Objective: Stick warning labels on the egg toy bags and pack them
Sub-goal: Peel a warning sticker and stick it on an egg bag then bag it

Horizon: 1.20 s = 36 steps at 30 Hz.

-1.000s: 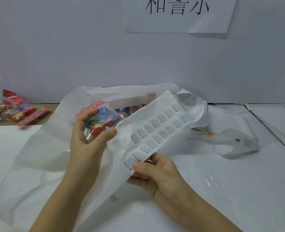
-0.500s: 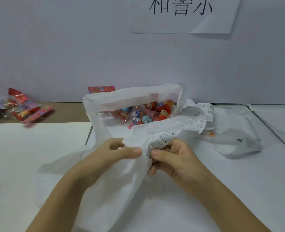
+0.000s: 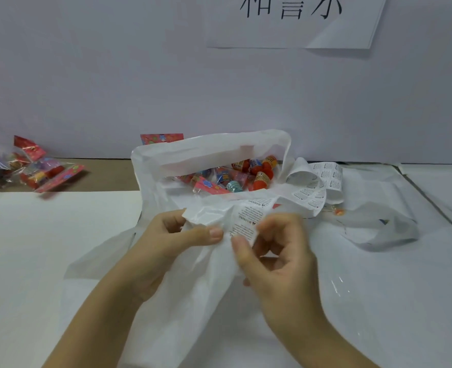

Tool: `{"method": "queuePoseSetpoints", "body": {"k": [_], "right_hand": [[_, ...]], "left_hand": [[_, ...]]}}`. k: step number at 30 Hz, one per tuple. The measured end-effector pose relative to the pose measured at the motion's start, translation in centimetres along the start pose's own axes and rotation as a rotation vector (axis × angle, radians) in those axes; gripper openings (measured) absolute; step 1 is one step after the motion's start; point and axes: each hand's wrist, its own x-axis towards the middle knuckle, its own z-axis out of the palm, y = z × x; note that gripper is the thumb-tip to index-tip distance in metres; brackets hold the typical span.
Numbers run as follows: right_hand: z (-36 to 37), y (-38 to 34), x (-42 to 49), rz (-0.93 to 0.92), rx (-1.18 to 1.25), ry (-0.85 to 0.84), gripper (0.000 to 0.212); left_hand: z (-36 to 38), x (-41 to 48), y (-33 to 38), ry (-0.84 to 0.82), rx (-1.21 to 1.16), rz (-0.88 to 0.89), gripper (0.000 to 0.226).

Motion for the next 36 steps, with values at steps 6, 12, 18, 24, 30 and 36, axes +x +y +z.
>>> {"method": "queuePoseSetpoints", "body": {"k": [6, 12, 18, 24, 30, 36], "right_hand": [[-0.6, 0.1, 0.5, -0.1, -0.263, -0.094, 0.02], [-0.9, 0.2, 0.7, -0.124, -0.503, -0.142, 0.029], [-0.8, -0.1, 1.5, 0.188, 0.157, -0.096, 0.023], [-0.8, -0.6, 2.0, 0.371, 0.546, -0.181, 0.038], [-1.1, -0.9, 1.8, 0.322, 0.521, -0.23, 0.038], [-1.2, -1.1, 2.3, 0.41, 0.548, -0.247, 0.054]], "left_hand": [[0.8, -0.6, -0.1, -0.102, -0.023, -0.007, 0.032], [0.9, -0.3, -0.2, -0.016, 0.041, 0.039, 0.041], [0.4, -0.2, -0.1, 0.07, 0.042, 0.049, 0.044], [0.3, -0.6, 0.3, -0.126, -0.047, 0.009, 0.046], [0.3, -0.4, 0.1, -0.131, -0.133, -0.006, 0.061], [0.8, -0.4, -0.1, -0.113, -0.158, 0.022, 0.053]]}}
